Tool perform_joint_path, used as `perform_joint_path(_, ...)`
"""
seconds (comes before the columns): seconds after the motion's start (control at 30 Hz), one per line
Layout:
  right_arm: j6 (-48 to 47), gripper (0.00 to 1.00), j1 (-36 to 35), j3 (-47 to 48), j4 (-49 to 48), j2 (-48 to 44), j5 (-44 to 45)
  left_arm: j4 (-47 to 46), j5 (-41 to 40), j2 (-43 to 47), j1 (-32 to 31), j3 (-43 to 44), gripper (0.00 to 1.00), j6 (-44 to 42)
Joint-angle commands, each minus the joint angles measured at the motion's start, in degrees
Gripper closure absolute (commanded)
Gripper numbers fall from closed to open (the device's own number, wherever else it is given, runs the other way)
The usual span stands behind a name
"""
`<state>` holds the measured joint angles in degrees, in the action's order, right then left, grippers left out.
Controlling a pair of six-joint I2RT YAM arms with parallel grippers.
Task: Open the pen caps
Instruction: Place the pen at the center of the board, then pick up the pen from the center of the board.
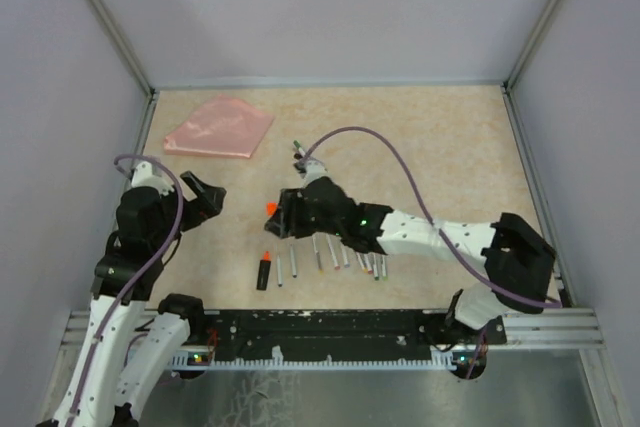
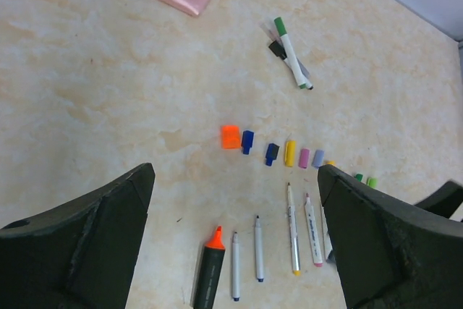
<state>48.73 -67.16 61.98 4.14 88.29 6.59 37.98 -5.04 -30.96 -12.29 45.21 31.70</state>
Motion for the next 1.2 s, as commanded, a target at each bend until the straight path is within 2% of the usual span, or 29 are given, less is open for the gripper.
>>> perform_joint_path(0.0, -9.04, 0.52, 12.67, -10.69, -26.79, -7.23, -18.43, -10.90, 3.82, 0.40, -0.19, -2.89, 0.01, -2.77)
perform_joint_path(0.2, -16.73, 0.48, 26.56, -9.59, -25.17, -4.97, -28.25, -19.63, 9.27, -3.84, -0.19, -5.77, 0.01, -0.27)
perform_joint_path(0.3, -13.86, 0.48, 33.19, -5.67, -24.97, 0.31, -36.59, -22.47, 10.69, -7.90, -0.19, -5.66, 0.01, 0.50)
perform_joint_path(0.4, -10.85, 0.46, 36.75, -0.67, -24.88, 6.86, -43.13, -24.54, 11.12, -11.79, -0.19, -4.82, 0.01, -0.35)
perform_joint_path(0.53, -16.01, 0.44, 37.27, 8.03, -17.10, 13.91, -41.24, -25.80, 10.35, -16.56, -0.19, -2.57, 0.01, -2.27)
perform_joint_path(0.7, -24.72, 0.45, 37.27, 22.48, -0.70, 23.51, -35.99, -26.74, 10.78, -21.32, -0.19, -0.66, 0.01, -4.14)
perform_joint_path(0.83, -29.44, 0.51, 37.27, 31.34, 8.15, 29.16, -31.49, -27.57, 10.88, -23.65, -0.19, -0.51, 0.01, -5.31)
perform_joint_path(0.97, -32.17, 0.61, 36.87, 38.17, 14.03, 33.94, -28.49, -27.66, 10.14, -25.11, -0.19, -0.18, 0.01, -7.55)
perform_joint_path(1.17, -33.97, 0.64, 35.66, 44.86, 18.75, 39.10, -26.09, -27.42, 9.54, -27.14, -0.19, 0.80, 0.01, -10.17)
